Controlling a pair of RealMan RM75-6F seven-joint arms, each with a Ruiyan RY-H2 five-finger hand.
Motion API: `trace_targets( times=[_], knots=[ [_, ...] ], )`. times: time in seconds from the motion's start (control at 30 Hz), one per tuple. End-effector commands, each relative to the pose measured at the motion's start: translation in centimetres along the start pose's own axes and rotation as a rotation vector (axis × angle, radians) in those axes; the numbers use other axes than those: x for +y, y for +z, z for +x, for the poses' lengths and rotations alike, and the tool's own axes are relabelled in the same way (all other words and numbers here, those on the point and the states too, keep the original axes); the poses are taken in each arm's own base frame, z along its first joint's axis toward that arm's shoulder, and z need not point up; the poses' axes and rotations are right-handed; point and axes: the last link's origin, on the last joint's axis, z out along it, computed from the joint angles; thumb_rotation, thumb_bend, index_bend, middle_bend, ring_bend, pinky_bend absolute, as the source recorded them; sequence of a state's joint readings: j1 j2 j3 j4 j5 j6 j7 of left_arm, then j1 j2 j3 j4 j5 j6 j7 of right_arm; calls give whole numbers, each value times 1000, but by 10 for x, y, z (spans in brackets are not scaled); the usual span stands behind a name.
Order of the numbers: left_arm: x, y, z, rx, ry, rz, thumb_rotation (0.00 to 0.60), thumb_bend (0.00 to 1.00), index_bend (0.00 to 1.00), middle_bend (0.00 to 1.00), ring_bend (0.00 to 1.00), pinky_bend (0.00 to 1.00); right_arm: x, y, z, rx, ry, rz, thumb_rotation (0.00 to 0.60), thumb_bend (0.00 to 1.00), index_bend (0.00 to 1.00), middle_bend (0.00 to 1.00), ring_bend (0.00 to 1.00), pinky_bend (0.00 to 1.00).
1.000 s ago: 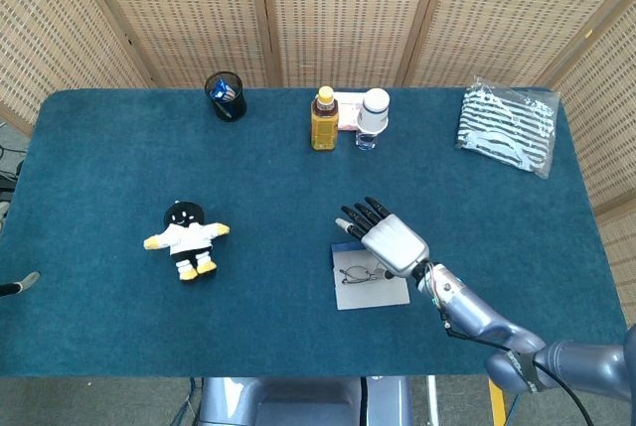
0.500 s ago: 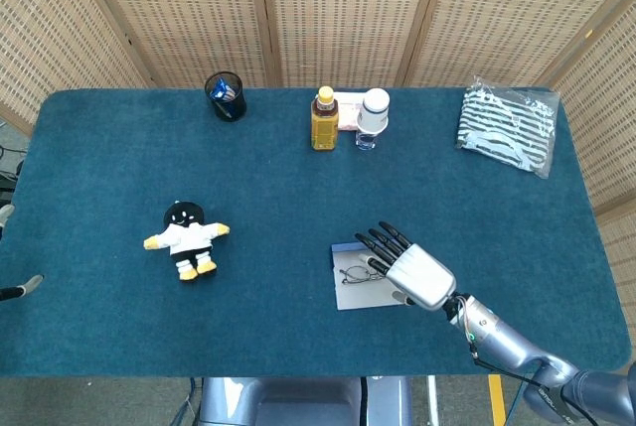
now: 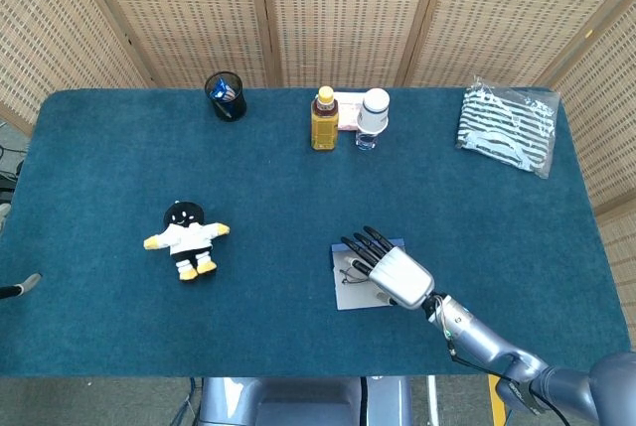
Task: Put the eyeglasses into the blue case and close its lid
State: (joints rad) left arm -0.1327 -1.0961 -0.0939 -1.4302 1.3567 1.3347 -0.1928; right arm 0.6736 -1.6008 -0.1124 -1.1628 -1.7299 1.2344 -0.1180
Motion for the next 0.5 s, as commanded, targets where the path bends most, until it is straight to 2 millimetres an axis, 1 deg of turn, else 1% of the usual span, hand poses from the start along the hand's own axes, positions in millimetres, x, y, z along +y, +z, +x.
trace_targets(
  times=[0.03, 0.1, 0.33, 0.5],
  knots=[
    [0, 0, 0, -1, 1, 0, 600, 0, 0, 0, 0, 0, 0, 9, -2, 5, -18, -6, 600, 28, 210, 0, 0, 33],
    [0, 1, -1, -5, 3, 2, 600, 0, 0, 0, 0, 0, 0, 17, -5, 3, -46, -8, 600, 28, 209, 0, 0, 33],
    [0, 1, -2, -4, 5, 5, 600, 0, 0, 0, 0, 0, 2, 27, -11, -13, -70, -19, 600, 28, 209, 0, 0, 33],
    [-1, 1, -2, -3, 3, 8, 600, 0, 0, 0, 0, 0, 9, 35, -13, -20, -70, -54, 600, 28, 209, 0, 0, 33]
  ],
)
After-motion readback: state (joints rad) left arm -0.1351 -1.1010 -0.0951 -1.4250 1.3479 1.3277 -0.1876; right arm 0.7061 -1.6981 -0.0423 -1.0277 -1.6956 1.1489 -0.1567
